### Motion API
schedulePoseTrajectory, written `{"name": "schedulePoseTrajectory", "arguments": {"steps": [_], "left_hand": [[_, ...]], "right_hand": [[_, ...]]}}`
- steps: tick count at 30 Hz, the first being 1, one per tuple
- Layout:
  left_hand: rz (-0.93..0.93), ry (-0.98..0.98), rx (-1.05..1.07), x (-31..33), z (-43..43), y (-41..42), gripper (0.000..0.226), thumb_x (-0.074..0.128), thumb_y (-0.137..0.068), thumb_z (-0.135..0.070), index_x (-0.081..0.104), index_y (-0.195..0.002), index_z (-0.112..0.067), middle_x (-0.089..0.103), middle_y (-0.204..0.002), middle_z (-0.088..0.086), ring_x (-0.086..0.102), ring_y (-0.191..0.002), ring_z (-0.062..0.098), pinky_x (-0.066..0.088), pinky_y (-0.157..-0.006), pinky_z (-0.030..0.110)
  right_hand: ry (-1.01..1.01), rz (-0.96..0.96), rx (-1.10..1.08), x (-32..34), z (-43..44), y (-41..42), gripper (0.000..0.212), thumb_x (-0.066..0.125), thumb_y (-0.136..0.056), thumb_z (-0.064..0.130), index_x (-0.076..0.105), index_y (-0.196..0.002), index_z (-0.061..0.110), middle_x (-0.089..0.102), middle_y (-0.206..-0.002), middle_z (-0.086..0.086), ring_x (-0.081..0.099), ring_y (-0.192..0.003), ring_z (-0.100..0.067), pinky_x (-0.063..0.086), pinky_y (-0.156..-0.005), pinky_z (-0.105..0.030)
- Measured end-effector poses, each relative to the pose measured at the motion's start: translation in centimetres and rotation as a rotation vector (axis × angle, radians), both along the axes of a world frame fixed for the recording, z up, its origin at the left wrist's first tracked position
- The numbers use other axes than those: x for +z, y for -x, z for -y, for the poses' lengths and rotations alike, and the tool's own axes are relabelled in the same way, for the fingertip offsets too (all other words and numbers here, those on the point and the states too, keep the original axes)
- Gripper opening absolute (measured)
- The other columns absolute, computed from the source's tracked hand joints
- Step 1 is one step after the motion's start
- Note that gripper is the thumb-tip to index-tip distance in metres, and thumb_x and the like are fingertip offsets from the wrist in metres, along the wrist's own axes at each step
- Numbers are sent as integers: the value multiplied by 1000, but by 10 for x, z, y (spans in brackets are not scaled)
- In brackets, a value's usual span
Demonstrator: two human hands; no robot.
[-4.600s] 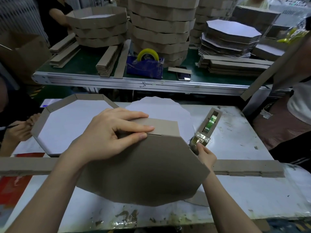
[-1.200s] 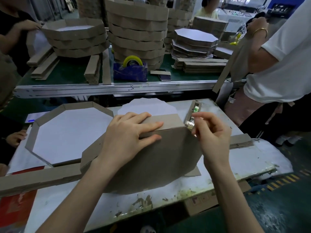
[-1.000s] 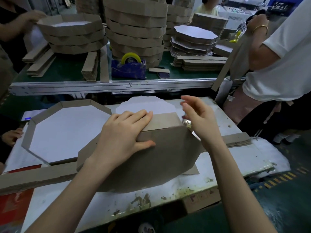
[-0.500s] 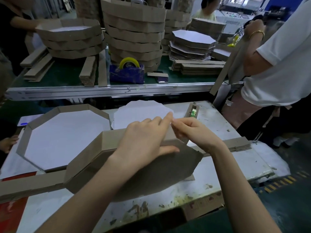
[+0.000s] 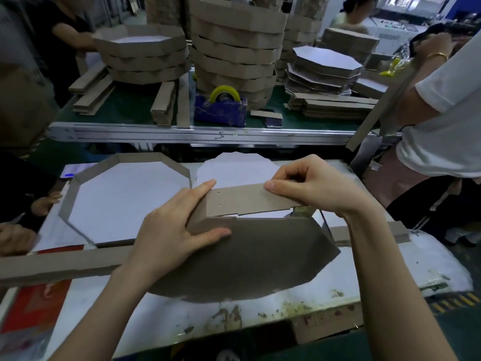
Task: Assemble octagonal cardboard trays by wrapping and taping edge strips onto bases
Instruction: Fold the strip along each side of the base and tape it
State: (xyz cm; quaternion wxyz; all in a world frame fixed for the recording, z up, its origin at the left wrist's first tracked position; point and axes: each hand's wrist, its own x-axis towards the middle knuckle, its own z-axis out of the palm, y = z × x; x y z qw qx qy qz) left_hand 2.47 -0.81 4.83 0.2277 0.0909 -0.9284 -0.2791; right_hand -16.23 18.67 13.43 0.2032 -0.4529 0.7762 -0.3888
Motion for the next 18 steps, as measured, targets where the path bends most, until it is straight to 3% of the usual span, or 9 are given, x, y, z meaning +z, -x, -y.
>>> {"name": "schedulePoseTrajectory", "arguments": {"steps": [2,5,7,12,18], "left_hand": [[-23,-8,5,-2,3,-3,81,50,-72,-79,32,-143,-44,50,-122,-18,54,-102,7,56,-78,37],[-65,22,-49,5,-4,1,79,50,-77,-77,26,-145,-46,39,-136,-21,43,-114,-2,49,-87,25],[-65,64,-95,9,-10,5,74,45,-81,-76,27,-146,-47,36,-140,-21,37,-120,-5,38,-91,18],[-45,44,-113,11,-11,7,65,45,-83,-71,46,-140,-40,50,-130,-15,42,-117,0,39,-91,21],[-83,43,-109,11,-12,8,61,47,-82,-69,53,-135,-39,51,-126,-17,45,-113,1,42,-89,23]], "right_hand": [[-16,3,-9,-3,7,-5,27,70,-89,39,77,-84,14,69,-83,-25,57,-67,-40,45,-60,-45],[-50,17,-9,-8,9,-10,26,69,-89,40,77,-85,15,70,-79,-17,56,-62,-18,44,-56,-27],[-55,38,-17,-11,8,-13,27,69,-87,43,77,-84,18,71,-78,-10,58,-64,-12,45,-55,-19],[-125,75,-34,-11,-4,-11,36,65,-78,58,79,-93,29,77,-87,5,71,-78,-14,54,-63,-20],[-93,101,-100,-11,-10,-12,29,67,-79,53,79,-88,28,76,-81,7,68,-71,-5,47,-57,-13]]}}
